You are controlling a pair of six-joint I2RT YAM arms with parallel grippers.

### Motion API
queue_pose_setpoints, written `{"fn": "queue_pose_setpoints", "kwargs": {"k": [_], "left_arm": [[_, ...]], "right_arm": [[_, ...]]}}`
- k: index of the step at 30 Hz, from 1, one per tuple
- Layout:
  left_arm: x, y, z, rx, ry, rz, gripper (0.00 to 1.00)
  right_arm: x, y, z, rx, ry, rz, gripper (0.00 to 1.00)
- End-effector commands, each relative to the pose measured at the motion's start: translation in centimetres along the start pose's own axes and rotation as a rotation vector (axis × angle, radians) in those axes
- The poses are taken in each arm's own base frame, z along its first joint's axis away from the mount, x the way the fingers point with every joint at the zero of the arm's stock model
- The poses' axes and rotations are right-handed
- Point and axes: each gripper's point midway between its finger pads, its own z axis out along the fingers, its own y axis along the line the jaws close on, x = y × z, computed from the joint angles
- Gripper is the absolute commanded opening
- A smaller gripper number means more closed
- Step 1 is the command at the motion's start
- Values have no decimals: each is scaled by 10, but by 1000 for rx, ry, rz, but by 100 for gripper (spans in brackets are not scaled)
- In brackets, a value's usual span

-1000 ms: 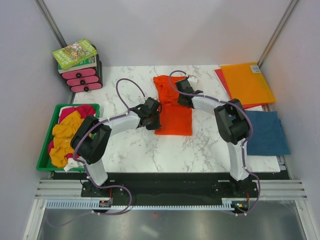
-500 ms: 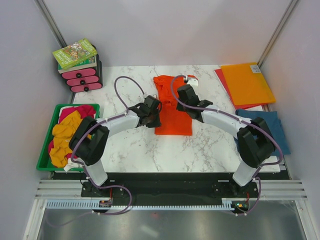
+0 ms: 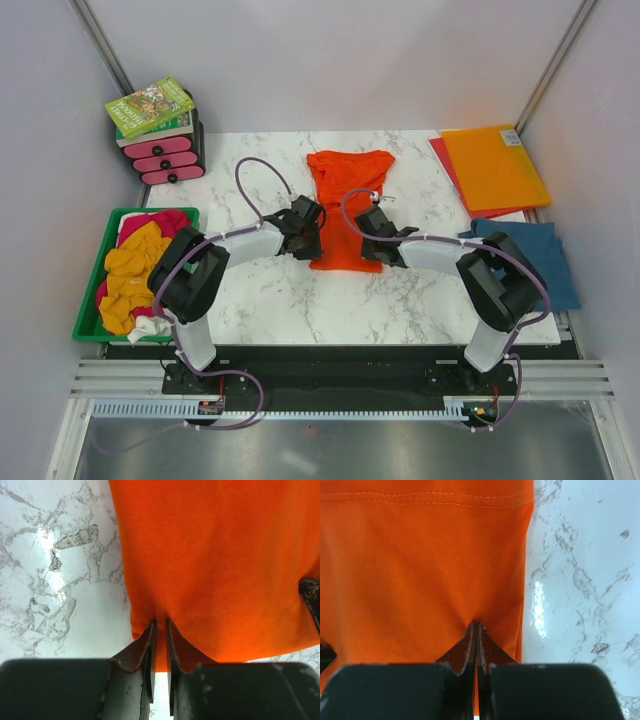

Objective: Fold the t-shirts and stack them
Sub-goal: Fold the tshirt

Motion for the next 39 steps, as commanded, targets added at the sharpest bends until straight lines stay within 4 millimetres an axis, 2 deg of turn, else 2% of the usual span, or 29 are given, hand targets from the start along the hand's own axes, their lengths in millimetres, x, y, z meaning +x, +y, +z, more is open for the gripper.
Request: {"fn": "queue_pose_setpoints", "kwargs": {"k": [1, 3, 4, 5, 6, 7, 8, 9, 10, 12, 14, 15, 16, 17, 19, 22, 23, 25, 26, 27, 29, 30, 32, 33, 34, 39], "left_arm": [[29, 9, -5, -19, 55, -30, 18], [44, 18, -10, -36, 74, -35, 18], [46, 16, -18, -27, 64, -41, 18], [57, 24, -20, -43, 82, -43, 18], [62, 26, -24, -46, 87, -42, 18], [61, 26, -33, -38, 70, -49, 18], [71, 33, -36, -51, 84, -50, 18], [75, 33, -42, -49, 84, -47, 18], [81, 36, -48, -59, 90, -52, 18], [92, 34, -64, -44, 78, -49, 18], [103, 34, -81, -30, 63, -38, 18], [113, 28, -86, -16, 68, -26, 18], [123, 33, -90, -25, 74, -22, 19], [125, 29, -97, -2, 62, -21, 19], [139, 30, -100, 5, 69, -16, 19], [137, 29, -107, 18, 25, -12, 20], [133, 28, -110, 26, 5, -14, 22], [122, 24, -119, 59, -54, -26, 30], [118, 21, -121, 83, -76, -30, 33], [117, 17, -123, 106, -82, -24, 36], [123, 15, -121, 147, -77, -22, 41], [125, 6, -120, 195, -78, -24, 43], [140, 8, -110, 212, -48, -16, 45], [141, -2, -109, 256, -49, -22, 45], [149, 3, -101, 244, -28, -19, 46], [160, -11, -91, 297, 0, 13, 47]], "right_arm": [[34, -6, -14, 2, 46, 18, 2], [54, -13, -22, 9, 75, 3, 2], [55, -12, -30, 2, 70, 24, 2], [62, -16, -34, 8, 76, 20, 2], [77, -21, -39, 14, 93, 5, 2], [80, -22, -49, 8, 88, 23, 2], [84, -26, -54, 18, 83, 28, 2], [100, -33, -60, 25, 100, 12, 2], [99, -33, -70, 8, 82, 23, 2], [120, -46, -82, 25, 101, 29, 2], [124, -50, -97, 5, 90, 78, 3], [135, -56, -102, 9, 91, 67, 3], [134, -58, -110, -10, 79, 83, 3], [137, -58, -115, -23, 74, 84, 4], [135, -60, -121, -44, 50, 110, 6], [116, -58, -130, -51, -11, 117, 14], [104, -48, -137, -73, -34, 127, 16], [86, -47, -146, -67, -82, 113, 25], [74, -39, -155, -90, -106, 122, 27], [68, -37, -160, -101, -121, 122, 32], [59, -33, -167, -115, -139, 112, 33], [57, -32, -169, -120, -143, 111, 34], [57, -32, -169, -117, -143, 113, 34], [60, -32, -167, -112, -136, 109, 35], [62, -31, -166, -113, -132, 109, 35], [73, -27, -161, -116, -113, 97, 35]]}}
